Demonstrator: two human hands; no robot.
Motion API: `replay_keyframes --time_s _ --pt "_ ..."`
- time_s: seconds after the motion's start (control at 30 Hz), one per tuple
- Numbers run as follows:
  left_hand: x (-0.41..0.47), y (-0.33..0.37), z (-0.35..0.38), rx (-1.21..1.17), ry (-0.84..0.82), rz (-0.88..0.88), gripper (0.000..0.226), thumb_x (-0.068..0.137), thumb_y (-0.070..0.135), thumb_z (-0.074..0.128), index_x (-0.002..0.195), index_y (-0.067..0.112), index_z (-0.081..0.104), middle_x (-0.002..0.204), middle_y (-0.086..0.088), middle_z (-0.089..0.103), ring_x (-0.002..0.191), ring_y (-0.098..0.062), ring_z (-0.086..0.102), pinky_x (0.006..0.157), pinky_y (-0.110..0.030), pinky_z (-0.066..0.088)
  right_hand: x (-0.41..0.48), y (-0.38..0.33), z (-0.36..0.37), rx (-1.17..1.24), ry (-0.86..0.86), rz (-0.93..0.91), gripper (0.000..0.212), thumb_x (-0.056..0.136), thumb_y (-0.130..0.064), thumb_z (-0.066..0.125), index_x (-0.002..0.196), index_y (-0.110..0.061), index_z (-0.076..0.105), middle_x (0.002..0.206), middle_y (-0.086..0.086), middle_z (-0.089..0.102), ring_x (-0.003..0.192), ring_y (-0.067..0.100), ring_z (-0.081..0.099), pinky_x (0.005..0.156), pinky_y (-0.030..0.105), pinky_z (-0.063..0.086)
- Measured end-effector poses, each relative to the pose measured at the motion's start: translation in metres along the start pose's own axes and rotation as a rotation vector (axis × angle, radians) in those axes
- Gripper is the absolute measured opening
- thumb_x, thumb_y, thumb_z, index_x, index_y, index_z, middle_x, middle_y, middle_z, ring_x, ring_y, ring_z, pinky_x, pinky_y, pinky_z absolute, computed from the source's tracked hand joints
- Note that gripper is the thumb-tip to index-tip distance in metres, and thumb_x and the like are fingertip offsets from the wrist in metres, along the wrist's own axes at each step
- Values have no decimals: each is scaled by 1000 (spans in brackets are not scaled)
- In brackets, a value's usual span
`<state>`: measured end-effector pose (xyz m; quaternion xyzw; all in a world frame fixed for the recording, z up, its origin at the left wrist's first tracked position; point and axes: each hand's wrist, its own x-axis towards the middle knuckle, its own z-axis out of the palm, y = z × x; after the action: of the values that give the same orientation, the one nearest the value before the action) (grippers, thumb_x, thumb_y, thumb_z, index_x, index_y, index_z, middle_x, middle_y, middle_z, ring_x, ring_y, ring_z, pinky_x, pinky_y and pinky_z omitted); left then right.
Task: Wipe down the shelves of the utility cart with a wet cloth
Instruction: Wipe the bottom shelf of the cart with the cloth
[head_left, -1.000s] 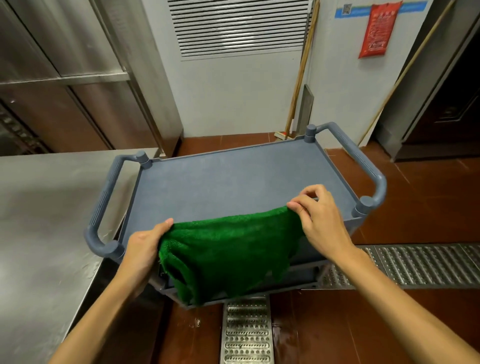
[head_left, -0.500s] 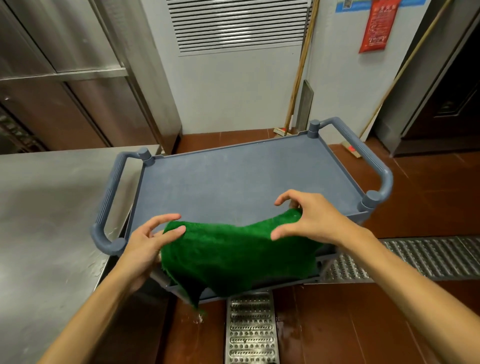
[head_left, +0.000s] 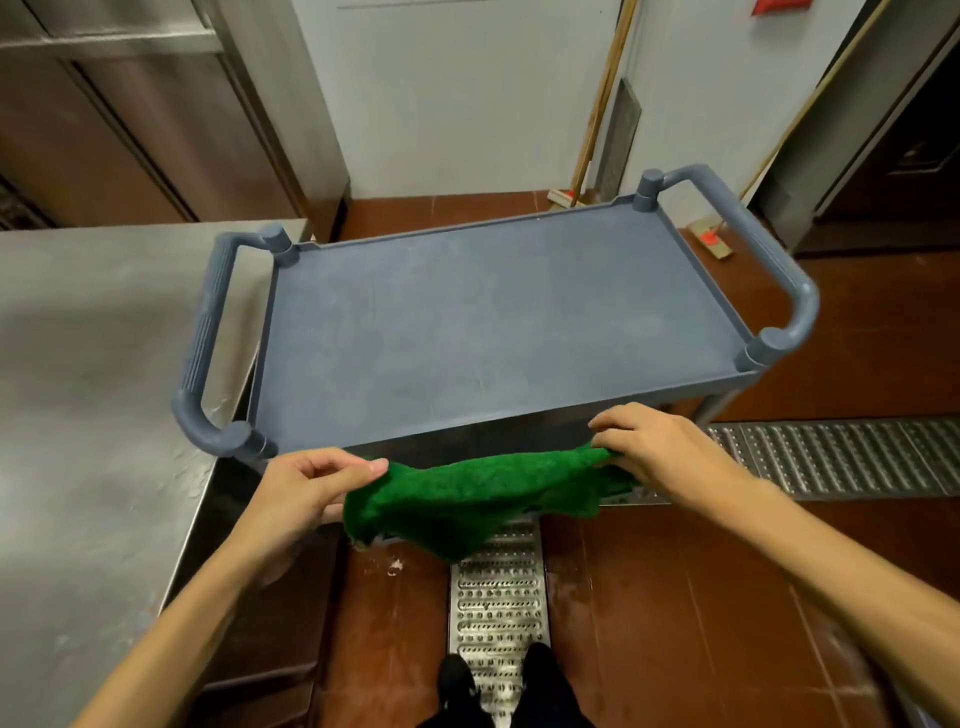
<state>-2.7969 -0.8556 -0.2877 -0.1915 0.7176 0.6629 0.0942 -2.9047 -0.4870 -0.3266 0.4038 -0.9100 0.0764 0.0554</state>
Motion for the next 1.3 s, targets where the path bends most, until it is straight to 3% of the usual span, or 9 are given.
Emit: replay_keyframes --time_s 0.23,0.4,0.53,0.63,0.7,0.8,0.9,1.17,1.3 --pt "13 -26 -15 104 -40 88 65 62 31 95 121 31 70 83 -15 66 80 -27 61 79 -39 48 3 -8 24 228 -160 248 37 83 1 64 113 -21 66 102 1 72 93 24 69 76 38 56" --pt "24 -73 -10 631 -27 181 46 61 42 92 104 42 76 93 14 75 89 -1 69 86 -32 56 11 -22 52 494 -296 592 29 88 -3 54 110 -20 65 110 0 68 104 20 62 85 26 44" --pt "53 -138 -4 762 -19 285 36 69 23 91 81 47 67 80 13 69 79 -7 61 67 -13 43 1 -23 94 447 -412 558 19 85 -44 61 95 -28 64 95 -7 66 92 16 64 77 28 46" --pt "84 -189 4 723 24 365 15 74 38 78 84 35 68 83 9 66 76 -11 60 67 -18 43 -4 -21 141 291 -698 459 63 59 -85 63 83 -27 60 76 -9 61 69 5 58 59 25 45" --pt "107 -225 10 696 58 417 15 77 41 72 86 31 65 86 8 64 78 -13 61 71 -24 45 -7 -15 187 98 -789 378 68 58 -81 69 98 -27 61 92 -6 68 84 11 64 67 29 51" --pt "142 -282 22 678 77 500 21 79 47 65 89 28 63 89 8 62 83 -13 61 74 -25 45 -13 -2 265 20 -729 387 57 74 -59 71 124 -35 57 114 -3 68 107 22 64 85 35 54" --pt "172 -339 29 683 80 570 24 80 45 64 91 24 64 97 6 60 92 -12 61 80 -26 46 -21 9 337 100 -680 466 15 81 -48 70 86 -36 63 85 -5 66 85 19 66 70 33 55" --pt "225 -474 45 340 256 669 21 80 4 77 87 11 59 102 3 76 101 -15 72 90 -36 57 -31 34 477 309 -424 567 19 80 -46 74 72 -29 69 69 -7 66 67 7 62 64 31 52" --pt "261 -535 39 352 395 674 24 82 20 80 86 25 57 88 0 70 87 -26 70 73 -41 57 -22 38 517 554 -392 608 15 78 -38 79 75 -24 74 54 -3 67 39 2 50 39 18 35"
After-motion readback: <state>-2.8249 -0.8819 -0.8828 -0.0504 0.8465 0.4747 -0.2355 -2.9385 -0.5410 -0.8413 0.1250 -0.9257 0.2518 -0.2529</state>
